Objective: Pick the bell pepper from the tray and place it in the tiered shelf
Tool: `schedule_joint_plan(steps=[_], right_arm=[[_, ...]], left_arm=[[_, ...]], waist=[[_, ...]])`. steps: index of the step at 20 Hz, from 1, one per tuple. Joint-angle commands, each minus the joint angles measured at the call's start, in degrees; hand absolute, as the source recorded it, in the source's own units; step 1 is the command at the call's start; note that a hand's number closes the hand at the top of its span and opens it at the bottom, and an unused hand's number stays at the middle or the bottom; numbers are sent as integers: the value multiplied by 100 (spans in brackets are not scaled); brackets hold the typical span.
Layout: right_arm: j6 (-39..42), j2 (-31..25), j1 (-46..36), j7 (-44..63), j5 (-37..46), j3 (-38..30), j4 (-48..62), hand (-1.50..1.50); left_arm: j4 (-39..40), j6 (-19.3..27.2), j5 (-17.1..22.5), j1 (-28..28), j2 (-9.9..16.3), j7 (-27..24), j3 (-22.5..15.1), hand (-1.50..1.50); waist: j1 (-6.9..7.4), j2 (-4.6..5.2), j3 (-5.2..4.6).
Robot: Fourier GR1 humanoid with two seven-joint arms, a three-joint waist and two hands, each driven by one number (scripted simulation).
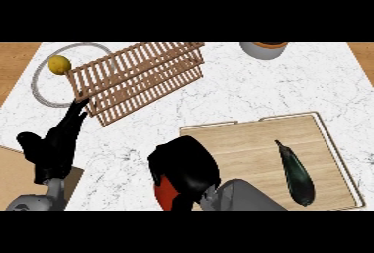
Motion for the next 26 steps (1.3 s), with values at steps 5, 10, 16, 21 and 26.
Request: schedule_joint_plan(steps=[5,10,16,21,26], right_arm=[[-916,185,-533,1492,-774,-924,-1558,150],[-772,188,-1564,2361,-616,-1605,-1659,150],[-825,187,-2390,2478,-584,-2098,-897,150],[-978,188,-2589,1708,-380,-2569,-24,150],[-1612,188,-2973,1203,-484,-2685,955,150]], left_arm=[[-297,26,-46,-72,-8,-335,130,0],[-213,66,-160,-312,-27,-278,152,0],[-540,-66,-116,-69,-32,-138,151,0],[-659,61,-315,51,-180,-179,48,0],[-279,-247,-113,-593,70,89,408,0]], waist=[[-92,-65,55],[-91,-28,54],[-16,-12,55],[1,-1,56],[-5,18,55]])
